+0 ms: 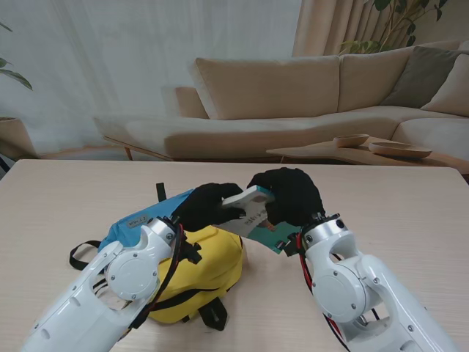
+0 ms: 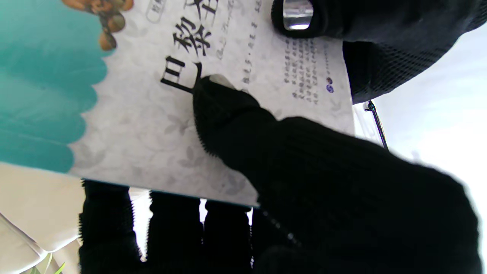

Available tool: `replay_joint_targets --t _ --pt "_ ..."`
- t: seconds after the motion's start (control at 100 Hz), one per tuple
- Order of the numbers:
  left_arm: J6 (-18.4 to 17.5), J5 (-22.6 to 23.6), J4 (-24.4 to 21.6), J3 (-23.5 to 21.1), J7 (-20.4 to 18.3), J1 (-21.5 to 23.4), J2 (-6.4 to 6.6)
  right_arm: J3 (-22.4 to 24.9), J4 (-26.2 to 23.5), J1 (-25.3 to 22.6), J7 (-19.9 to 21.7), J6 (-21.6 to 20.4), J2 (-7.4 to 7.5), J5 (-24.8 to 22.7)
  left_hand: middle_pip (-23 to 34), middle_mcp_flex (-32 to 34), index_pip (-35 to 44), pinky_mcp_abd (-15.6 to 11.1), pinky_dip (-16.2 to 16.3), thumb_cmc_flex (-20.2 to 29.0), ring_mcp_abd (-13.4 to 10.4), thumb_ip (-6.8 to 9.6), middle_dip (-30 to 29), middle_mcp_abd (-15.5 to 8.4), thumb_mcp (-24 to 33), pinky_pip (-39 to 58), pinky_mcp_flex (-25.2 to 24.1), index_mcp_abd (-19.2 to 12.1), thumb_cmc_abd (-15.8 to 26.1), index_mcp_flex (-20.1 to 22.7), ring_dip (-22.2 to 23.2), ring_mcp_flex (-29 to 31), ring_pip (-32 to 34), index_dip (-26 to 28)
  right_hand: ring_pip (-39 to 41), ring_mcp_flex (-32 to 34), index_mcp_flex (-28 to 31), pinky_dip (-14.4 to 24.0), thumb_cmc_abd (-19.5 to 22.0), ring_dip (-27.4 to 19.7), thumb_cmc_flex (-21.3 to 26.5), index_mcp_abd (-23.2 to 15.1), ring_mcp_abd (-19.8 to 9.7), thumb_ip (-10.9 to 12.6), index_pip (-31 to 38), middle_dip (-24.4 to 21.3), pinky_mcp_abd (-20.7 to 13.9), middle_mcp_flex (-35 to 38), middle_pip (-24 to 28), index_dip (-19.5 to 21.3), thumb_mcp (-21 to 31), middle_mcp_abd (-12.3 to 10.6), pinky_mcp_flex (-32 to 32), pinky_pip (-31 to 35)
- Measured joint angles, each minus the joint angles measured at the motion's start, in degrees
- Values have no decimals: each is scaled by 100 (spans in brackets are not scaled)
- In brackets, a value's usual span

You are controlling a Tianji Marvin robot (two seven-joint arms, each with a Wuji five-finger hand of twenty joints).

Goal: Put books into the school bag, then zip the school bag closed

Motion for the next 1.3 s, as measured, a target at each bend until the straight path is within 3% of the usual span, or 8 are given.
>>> replay_joint_targets --t 0.11,0.26,0.32,0.5,0.71,1.03,1.3 --pt "-46 2 -2 -51 5 26 0 -2 3 6 9 -22 2 17 82 78 -174 9 0 -30 -5 0 -17 13 0 145 170 8 -4 159 1 134 68 2 -492 -520 -369 2 464 0 -366 238 28 29 -181 -370 -2 -213 -294 -201 246 163 -214 -148" --pt "-90 -1 -8 -107 91 64 0 7 17 8 34 -67 4 28 313 78 -287 11 0 -43 -75 0 -17 13 0 344 318 11 -4 245 62 272 302 10 -1286 -1118 -926 2 1461 10 -1485 413 -96 880 -178 -1045 -3 -919 -655 -986 293 334 -477 -292" --pt "-95 -29 -9 -132 159 93 -9 18 17 7 43 -92 4 48 368 78 -288 11 0 -45 -84 0 -15 14 0 356 328 12 -4 248 62 274 361 39 -1621 -1328 -1259 2 2000 -52 -1964 520 -104 1280 -333 -1261 -3 -1268 -845 -1095 186 382 -589 -377" --pt "-111 -226 -17 -234 330 193 -58 117 12 -20 79 -180 3 117 482 78 -288 10 0 -45 -87 0 -4 62 0 421 341 96 -4 253 62 276 431 73 -2301 -1915 -1989 -70 2225 -285 -2534 823 -108 1289 -923 -1673 -3 -2118 -1376 -1350 -608 541 -944 -722" --pt "-151 -246 -122 -442 396 346 -84 329 -40 -130 114 -236 -1 193 563 78 -288 9 -1 -45 -88 0 2 62 0 424 342 108 -4 255 63 276 432 88 -2855 -2572 -2840 -233 2422 -500 -2856 1065 -119 1280 -1303 -1758 -45 -2924 -1691 -1594 -1373 637 -1339 -1028" --pt "-336 -286 -378 -883 600 720 -108 674 59 -278 -81 -222 -39 557 596 78 -288 9 -1 -46 -88 0 2 65 0 425 342 108 -4 256 63 276 433 94 -3149 -2963 -3211 -393 2586 -648 -3007 1199 -122 1281 -1286 -1832 -131 -3423 -1698 -1703 -1691 679 -1653 -1305" --pt "-432 -434 -580 -1152 717 958 -116 832 422 -395 -346 14 -160 1606 624 78 -288 9 -2 -48 -89 0 3 68 0 425 342 109 -4 256 63 276 433 138 -3265 -3023 -3505 -401 2711 -704 -3007 1399 -122 1282 -1273 -1800 -235 -3717 -1703 -1711 -1881 730 -1745 -1367"
